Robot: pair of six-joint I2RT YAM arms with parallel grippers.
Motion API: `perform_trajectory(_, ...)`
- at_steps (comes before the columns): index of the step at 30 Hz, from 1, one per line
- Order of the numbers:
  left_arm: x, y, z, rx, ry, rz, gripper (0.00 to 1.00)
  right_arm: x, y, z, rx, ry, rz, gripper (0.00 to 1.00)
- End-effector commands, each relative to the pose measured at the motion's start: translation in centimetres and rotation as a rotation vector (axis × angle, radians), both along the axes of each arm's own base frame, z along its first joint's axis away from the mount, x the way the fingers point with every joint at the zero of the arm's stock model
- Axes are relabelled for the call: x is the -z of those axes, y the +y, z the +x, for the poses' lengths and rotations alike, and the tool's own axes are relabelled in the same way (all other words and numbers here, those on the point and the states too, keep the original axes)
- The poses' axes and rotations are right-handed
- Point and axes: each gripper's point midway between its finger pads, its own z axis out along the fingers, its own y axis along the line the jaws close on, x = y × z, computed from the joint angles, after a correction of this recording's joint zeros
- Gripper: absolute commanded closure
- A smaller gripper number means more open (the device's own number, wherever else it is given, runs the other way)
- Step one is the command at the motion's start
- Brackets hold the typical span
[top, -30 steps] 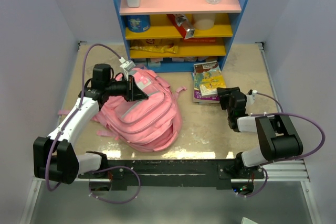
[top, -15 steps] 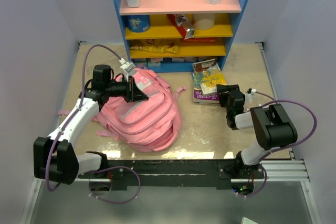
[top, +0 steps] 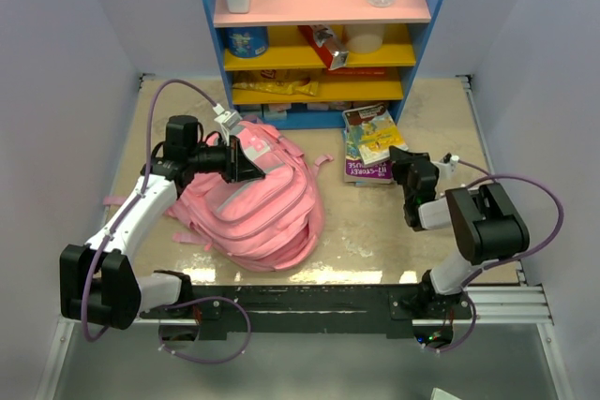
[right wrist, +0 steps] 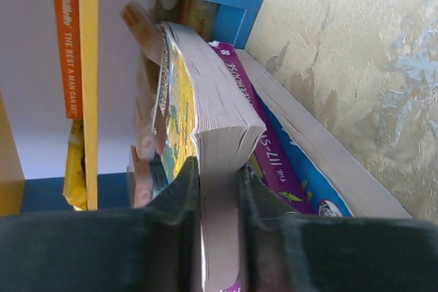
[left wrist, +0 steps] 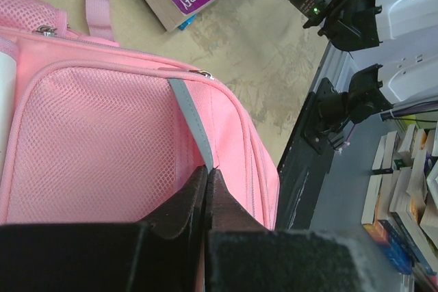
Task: Pack the student bag
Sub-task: Pick up the book from the center of the board, then place the book in the student bag.
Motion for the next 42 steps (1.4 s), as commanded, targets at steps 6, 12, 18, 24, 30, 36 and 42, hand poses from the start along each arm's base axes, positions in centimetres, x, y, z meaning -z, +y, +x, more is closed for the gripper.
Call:
perform_trajectory(6, -4.2, -0.4, 0.4, 0.052, -0.146, -0.056, 1.0, -7.6, 1.0, -3.2, -0.097, -0.106, -0.04, 1.0)
perform_trajectory(12, -4.6, -0.1, 2.1, 0.032, -0.172, -0.017, 1.0, -10.0, 2.6, -8.9, -0.225, -0.102, -0.002, 1.0)
perform_trajectory(18, -5.8, 0.1, 3.8, -0.015, -0.203, -0.033, 1.0, -8.2, 4.0, -14.5, -0.321, -0.058, 0.125, 1.0)
perform_trajectory(24, -8.3, 0.0, 4.5, -0.025, -0.257, -0.058, 1.0, -8.1, 4.5, -17.3, -0.376, -0.025, 0.108, 1.0)
perform_trajectory(30, -9.7, 0.0, 4.9, -0.035, -0.282, -0.069, 1.0, -9.9, 5.6, -18.2, -0.457, -0.048, 0.111, 1.0)
perform_trajectory(36, -9.1, 0.1, 5.1, -0.043, -0.274, -0.067, 1.0, -11.5, 6.6, -17.8, -0.527, -0.07, 0.083, 1.0)
perform_trajectory(42, -9.1, 0.1, 5.2, -0.045, -0.274, -0.067, 1.0, -15.3, 7.5, -16.1, -0.57, -0.122, 0.043, 1.0)
